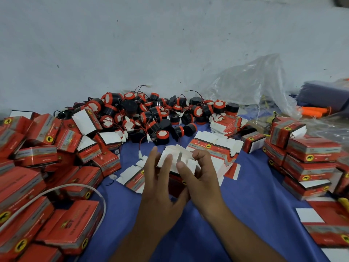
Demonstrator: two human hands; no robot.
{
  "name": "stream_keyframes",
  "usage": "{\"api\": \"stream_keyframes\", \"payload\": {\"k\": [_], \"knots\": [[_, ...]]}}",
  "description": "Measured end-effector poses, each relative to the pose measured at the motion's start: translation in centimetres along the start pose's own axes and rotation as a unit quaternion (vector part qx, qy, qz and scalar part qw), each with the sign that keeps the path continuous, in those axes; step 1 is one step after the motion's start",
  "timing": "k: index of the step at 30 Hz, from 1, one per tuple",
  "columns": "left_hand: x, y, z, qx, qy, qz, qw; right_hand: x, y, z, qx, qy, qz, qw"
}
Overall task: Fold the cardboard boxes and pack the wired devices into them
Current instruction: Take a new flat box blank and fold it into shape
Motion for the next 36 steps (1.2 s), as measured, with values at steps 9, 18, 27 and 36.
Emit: {"api": "stream_keyframes", "payload": {"k": [9,18,27,36], "knots": [[0.0,-0.8,1.0,-0.047,0.023,0.02,0.998,0.6,-0.3,-0.2,0.042,0.059,0.079,0.994],[0.1,-1.0,0.8,-0.081,-0.028,-0.001,0.996,-0.1,-0.2,0.2,-0.093,0.026,0.08,0.992],[-0.2,-0.8,1.2,-0.01,0.032,-0.014,0.999,-0.3,-0.2,-0.1,-0.155,-0.021,0.043,0.987],[-0.6,-0.3,1.6,0.045,0.09,-0.032,0.994,-0.4,-0.3,-0.2,-0.148,-0.053,0.017,0.987]]}}
Point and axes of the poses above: each hand's wrist, its own x-axis towards the middle knuckle, its own y-axis out of the palm, z = x × y, the point moved 3 cm from there along x, towards the middle knuckle, and after that the axes turned 14 degrees about y, right-handed, at the moved point
